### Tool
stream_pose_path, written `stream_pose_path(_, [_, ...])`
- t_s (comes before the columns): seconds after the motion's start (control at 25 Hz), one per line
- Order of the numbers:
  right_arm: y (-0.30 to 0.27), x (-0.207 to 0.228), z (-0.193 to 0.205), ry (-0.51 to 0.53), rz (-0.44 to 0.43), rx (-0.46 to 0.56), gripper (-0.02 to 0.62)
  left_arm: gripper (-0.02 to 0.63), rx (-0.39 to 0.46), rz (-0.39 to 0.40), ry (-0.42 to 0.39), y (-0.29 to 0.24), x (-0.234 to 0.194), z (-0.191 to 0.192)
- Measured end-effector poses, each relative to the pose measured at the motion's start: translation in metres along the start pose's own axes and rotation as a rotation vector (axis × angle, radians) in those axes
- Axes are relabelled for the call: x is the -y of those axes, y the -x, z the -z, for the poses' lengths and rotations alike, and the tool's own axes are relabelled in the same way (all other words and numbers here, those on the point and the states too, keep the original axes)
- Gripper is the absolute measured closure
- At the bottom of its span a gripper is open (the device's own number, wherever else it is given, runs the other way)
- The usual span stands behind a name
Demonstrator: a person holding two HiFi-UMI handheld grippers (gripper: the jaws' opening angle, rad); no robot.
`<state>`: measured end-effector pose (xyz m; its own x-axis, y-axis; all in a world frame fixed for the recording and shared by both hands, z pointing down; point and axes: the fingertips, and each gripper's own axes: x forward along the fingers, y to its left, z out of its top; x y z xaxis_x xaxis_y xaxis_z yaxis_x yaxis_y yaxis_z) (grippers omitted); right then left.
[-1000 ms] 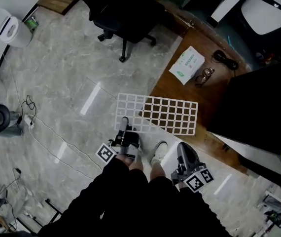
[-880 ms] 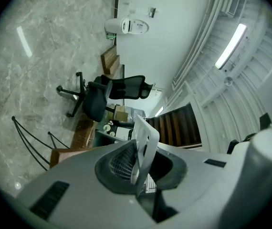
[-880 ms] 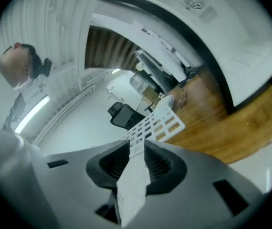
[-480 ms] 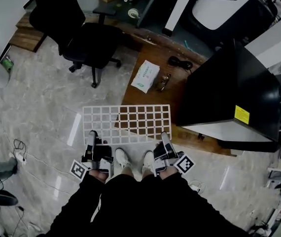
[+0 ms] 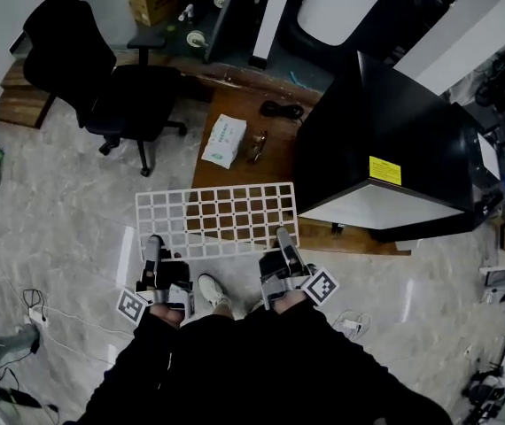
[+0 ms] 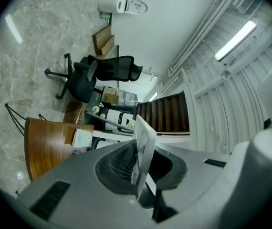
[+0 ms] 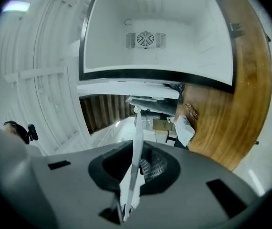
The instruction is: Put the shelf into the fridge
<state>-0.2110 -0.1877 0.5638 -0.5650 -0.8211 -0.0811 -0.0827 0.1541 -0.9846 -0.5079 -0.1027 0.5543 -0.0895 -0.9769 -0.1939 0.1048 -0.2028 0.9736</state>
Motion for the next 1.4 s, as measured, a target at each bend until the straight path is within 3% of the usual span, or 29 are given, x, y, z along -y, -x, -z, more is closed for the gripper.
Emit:
stream_pose_path(0.4, [0.077, -0.019, -0.067, -0.032, 0.002, 0.099, 0.558, 0.572, -0.117, -0.042, -0.014, 0.007, 0.015, 0.095])
stream_pose_path(0.6, [0.116, -0.023, -0.104, -0.027, -0.014, 0.094, 0.560, 0.573, -0.124, -0.043, -0.032, 0.024, 0.021, 0.146])
stream_pose_path(1.4, [0.313, -0.030, -0.361, 0.000, 0.016, 0.182, 0.558, 0.574, -0.236, -0.044, -0.087, 0.037, 0.024, 0.463])
